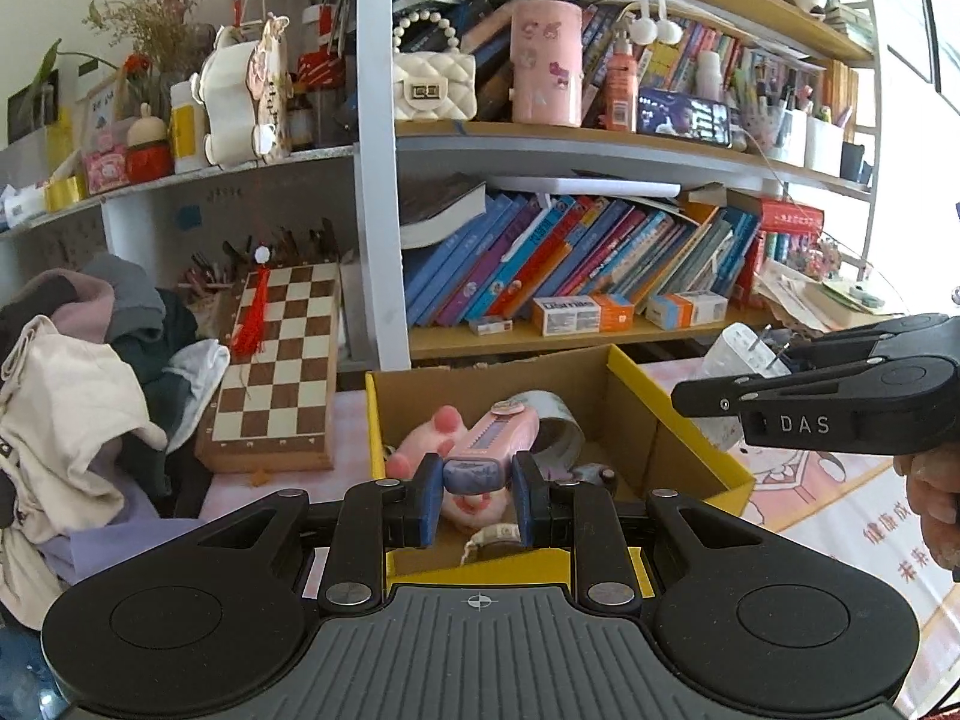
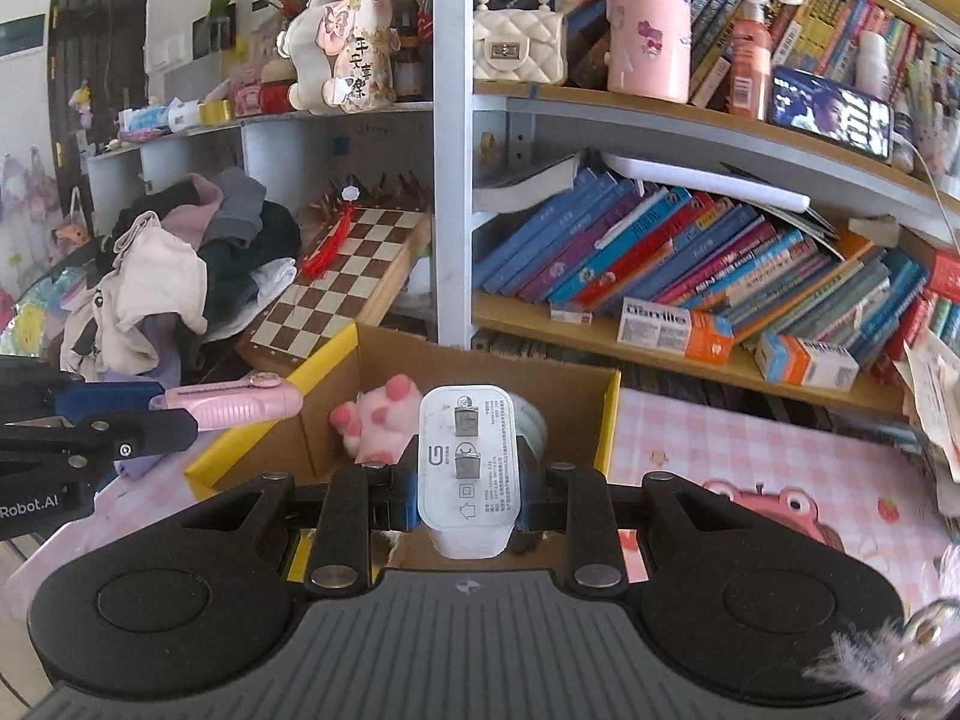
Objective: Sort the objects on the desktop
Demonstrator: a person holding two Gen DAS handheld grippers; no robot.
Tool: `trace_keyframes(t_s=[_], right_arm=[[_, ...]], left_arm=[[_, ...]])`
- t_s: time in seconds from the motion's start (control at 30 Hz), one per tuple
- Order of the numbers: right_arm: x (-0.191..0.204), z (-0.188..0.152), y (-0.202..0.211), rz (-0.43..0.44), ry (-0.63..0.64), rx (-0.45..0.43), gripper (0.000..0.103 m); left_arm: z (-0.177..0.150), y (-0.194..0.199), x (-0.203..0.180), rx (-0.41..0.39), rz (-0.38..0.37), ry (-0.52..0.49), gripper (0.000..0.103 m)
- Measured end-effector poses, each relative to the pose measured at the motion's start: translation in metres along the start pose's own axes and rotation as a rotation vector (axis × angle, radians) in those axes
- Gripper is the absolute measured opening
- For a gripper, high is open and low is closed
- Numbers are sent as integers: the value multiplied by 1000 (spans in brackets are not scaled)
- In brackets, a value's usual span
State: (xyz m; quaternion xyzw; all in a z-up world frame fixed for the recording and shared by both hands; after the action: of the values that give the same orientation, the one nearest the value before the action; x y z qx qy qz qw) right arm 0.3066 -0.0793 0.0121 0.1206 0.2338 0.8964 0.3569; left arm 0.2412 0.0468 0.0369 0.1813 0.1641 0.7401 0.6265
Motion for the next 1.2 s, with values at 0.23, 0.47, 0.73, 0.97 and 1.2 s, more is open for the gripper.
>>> trace_keyframes(t_s=[0.23,0.47,0.73,0.97,1.2], right_arm=[[-12,11,-28,27,46,25,25],[-18,14,-62,57,95,76,25],[-22,10,-107,94,142,157,25],[-25,4,-144,114,214,250,25],[-31,-5,-171,119,262,342,25]], left_arm=[[5,-26,-6,27,7,-4,23],[5,-52,-13,73,3,-11,20],[4,-77,-20,124,-5,-27,0],[-5,-101,-27,191,-9,-35,0],[-16,-116,-26,247,-5,-27,0]])
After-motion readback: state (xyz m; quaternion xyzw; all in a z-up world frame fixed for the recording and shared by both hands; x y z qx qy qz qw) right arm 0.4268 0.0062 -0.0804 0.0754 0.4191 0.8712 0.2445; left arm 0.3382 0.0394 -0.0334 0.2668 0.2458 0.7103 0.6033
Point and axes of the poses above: each gripper's, at about its wrist camera, not at the fingertips, and y roughly against the way its jaws point, x to its left, z to its top, the point moved 6 cm from there along -y, roughly the way its jaws point, and after that the axes turned 6 degrees about z, right-handed, at the moved point
